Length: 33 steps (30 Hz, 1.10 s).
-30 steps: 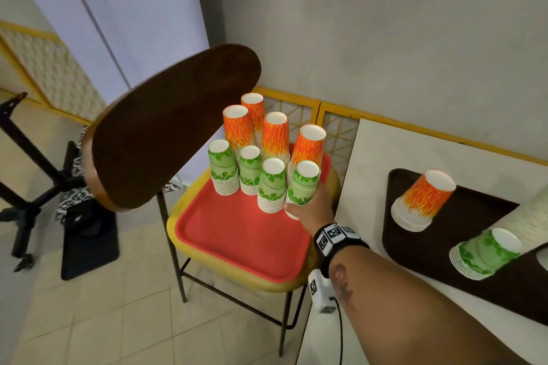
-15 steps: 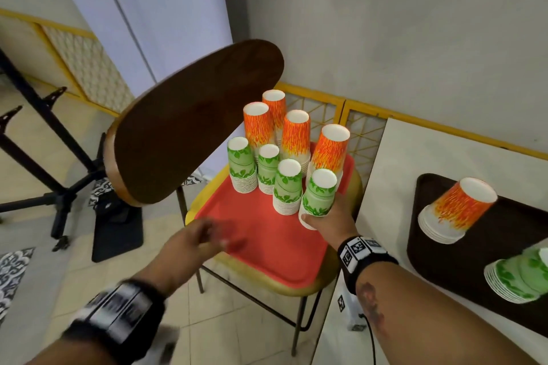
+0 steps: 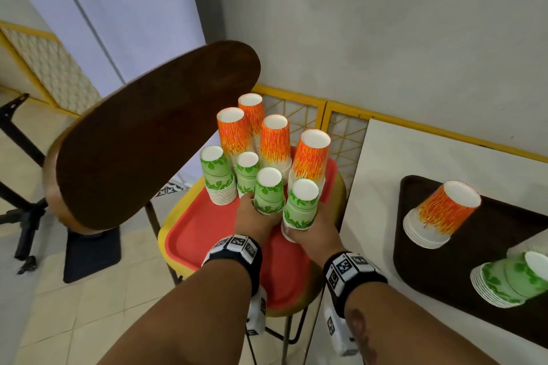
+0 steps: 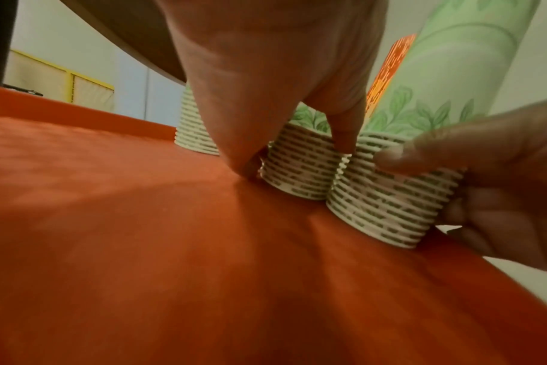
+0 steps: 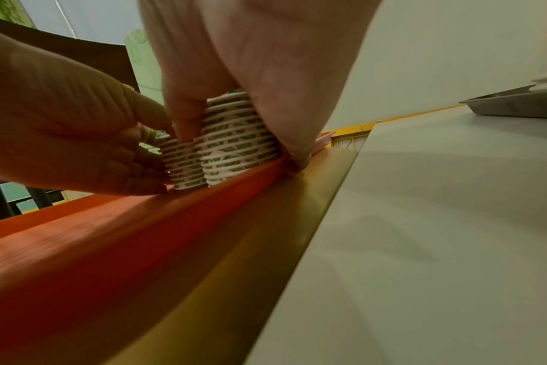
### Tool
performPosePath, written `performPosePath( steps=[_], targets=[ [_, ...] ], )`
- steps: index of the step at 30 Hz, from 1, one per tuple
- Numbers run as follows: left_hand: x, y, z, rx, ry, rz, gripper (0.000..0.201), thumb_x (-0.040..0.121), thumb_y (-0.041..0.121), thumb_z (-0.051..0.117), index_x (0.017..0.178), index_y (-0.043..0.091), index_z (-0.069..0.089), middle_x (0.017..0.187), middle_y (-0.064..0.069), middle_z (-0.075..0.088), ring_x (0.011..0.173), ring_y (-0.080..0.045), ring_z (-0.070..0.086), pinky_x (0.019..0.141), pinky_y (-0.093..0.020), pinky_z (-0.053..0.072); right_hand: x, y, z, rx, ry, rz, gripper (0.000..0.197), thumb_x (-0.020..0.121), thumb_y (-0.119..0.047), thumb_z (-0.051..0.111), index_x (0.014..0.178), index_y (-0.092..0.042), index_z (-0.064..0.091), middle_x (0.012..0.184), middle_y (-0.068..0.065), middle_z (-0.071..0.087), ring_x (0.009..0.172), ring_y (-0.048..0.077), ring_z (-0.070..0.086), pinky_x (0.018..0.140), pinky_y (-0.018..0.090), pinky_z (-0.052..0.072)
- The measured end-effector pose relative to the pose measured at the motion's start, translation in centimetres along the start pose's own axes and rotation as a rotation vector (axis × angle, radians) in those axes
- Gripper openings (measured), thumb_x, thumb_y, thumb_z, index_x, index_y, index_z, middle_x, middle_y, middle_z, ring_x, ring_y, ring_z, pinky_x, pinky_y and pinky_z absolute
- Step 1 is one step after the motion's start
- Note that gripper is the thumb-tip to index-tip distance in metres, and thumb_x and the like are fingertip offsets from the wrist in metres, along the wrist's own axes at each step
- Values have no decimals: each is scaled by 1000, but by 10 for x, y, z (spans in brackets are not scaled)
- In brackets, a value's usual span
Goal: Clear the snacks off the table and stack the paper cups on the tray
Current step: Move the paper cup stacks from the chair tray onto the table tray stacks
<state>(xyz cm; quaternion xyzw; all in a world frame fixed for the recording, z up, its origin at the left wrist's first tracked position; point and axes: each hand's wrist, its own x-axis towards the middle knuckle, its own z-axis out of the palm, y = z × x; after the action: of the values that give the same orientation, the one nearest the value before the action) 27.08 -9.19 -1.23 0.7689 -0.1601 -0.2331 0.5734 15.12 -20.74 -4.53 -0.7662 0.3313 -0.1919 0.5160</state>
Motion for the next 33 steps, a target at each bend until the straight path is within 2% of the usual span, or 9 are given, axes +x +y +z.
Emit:
performPosePath(
  steps=[4, 9, 12, 14, 18, 22, 29, 31, 33],
  targets=[
    [2, -9, -1, 25, 25, 38, 64, 46, 47, 90, 101, 33, 60, 103, 6, 73, 94, -13, 71, 88, -42, 58, -2, -3, -1, -4, -8, 5, 77, 62, -55, 84, 127, -27, 54, 114, -13, 68, 102, -1, 67, 92, 34, 58],
    [2, -12, 0, 23, 7, 32, 77, 41, 53, 90, 106, 29, 55, 106, 0, 70, 96, -15, 69, 90, -47, 57, -8, -7, -2, -5, 5, 15, 77, 60, -54, 85, 125, -30, 52, 112, -13, 69, 102, 2, 68, 91, 35, 58],
    [-3, -5, -1, -6, -37, 65, 76, 46, 47, 88, 112, 36, 53, 110, 6, 69, 101, -12, 68, 93, -41, 55, -14, -14, -4, -1, -2, 5, 78, 58, -49, 86, 125, -29, 49, 113, -13, 67, 103, 3, 67, 91, 34, 57],
    [0, -7, -1, 34, -34, 109, 73, 52, 42, 89, 117, 42, 56, 110, 8, 71, 103, -15, 70, 93, -45, 55, -18, -15, -6, 6, -19, 10, 81, 58, -47, 86, 127, -28, 48, 115, -13, 66, 105, 3, 65, 93, 31, 55],
    [22, -30, -2, 73, -37, 127, 72, 61, 58, 87, 126, 43, 60, 116, 6, 71, 109, -19, 68, 93, -49, 55, -26, -18, -12, -3, -69, 16, 83, 57, -43, 84, 130, -34, 46, 118, -17, 65, 108, 0, 63, 94, 27, 51],
    [8, -4, -1, 102, -40, 100, 57, 57, 49, 84, 108, 39, 61, 106, 11, 71, 101, -12, 69, 93, -38, 55, -36, -23, -14, 10, -98, 35, 82, 60, -33, 85, 133, -33, 46, 119, -18, 64, 107, -5, 61, 89, 17, 45],
    [5, 4, 4, 105, 60, 52, 64, 66, 26, 89, 108, 14, 43, 90, 3, 64, 85, -18, 66, 79, -34, 52, -41, -29, -15, -1, -97, 62, 79, 66, -26, 86, 133, -32, 45, 114, -20, 62, 97, -17, 55, 78, 4, 38],
    [9, -3, 4, 99, 69, 81, 64, 62, 28, 89, 109, 12, 48, 89, 0, 68, 80, -14, 69, 75, -34, 56, -41, -31, -14, -3, -93, 65, 78, 67, -25, 86, 134, -31, 45, 113, -21, 62, 95, -19, 55, 75, 0, 38],
    [14, -9, 6, 123, 26, 136, 41, 61, 26, 84, 91, 13, 59, 75, -1, 69, 65, -11, 66, 65, -32, 58, -41, -31, -13, -1, -76, 72, 76, 68, -25, 86, 132, -30, 47, 113, -20, 63, 94, -20, 55, 73, -2, 38]
  ],
)
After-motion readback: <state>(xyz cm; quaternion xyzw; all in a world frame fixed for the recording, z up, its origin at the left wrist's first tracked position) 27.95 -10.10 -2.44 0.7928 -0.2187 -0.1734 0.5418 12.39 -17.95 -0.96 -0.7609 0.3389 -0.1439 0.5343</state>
